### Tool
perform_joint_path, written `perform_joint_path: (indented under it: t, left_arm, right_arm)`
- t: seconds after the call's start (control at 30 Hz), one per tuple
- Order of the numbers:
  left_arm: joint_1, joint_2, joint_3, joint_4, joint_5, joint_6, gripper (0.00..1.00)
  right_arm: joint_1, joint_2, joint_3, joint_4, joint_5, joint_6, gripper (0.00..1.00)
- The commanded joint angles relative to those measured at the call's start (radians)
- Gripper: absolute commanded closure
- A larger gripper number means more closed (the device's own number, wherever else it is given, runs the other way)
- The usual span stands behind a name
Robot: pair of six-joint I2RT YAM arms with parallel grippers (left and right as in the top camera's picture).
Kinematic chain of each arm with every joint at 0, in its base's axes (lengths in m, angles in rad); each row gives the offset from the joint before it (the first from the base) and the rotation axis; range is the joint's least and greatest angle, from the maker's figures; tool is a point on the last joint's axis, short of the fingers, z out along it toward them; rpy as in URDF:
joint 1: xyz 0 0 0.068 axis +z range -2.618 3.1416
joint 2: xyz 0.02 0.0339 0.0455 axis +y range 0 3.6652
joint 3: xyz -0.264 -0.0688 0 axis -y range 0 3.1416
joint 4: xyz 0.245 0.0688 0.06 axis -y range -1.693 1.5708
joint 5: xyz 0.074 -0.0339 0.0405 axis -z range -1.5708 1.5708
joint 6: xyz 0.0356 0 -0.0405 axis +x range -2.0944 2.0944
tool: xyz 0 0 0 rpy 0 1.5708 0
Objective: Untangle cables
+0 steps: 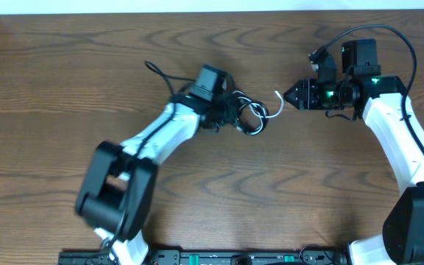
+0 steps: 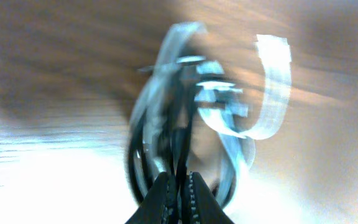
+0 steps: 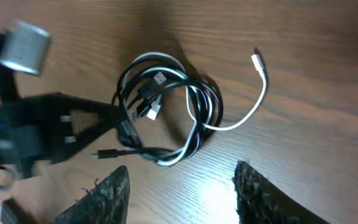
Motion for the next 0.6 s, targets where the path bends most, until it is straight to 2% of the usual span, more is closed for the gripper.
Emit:
perform_joint_path:
  t: [0.0,0.13,0.33,0.47,0.57]
  left_arm:
    - [0.046,-0.096,-0.004,0.001,0.269,0.105,0.93]
    - [0.07,-0.102,-0.004,0.0,0.378,0.111,0.92]
    - [0.072,-0.102,-0.004,0.015,0.399,0.111,0.93]
    - [0.072,-0.102,-0.004,-0.035,0.233,0.098,0.93]
    - [0.072,-0.102,-0.004,-0.093,0.078,0.013,0.92]
  right_arm:
    - [0.015,-0.004,0.001,0.005,-0.092,-0.056,0.49]
    - [0.053,0.002,0.001,0.005,-0.087,-0.043,0.5]
    - [0.093,0.039,0.001,0.005,-0.048,0.009,0.51]
    - [0.109,0.059,0.001,0.029,-0.018,0.043,0.51]
    - [0.124,0.074,0.001,0.026,0.079,0.1,0.53]
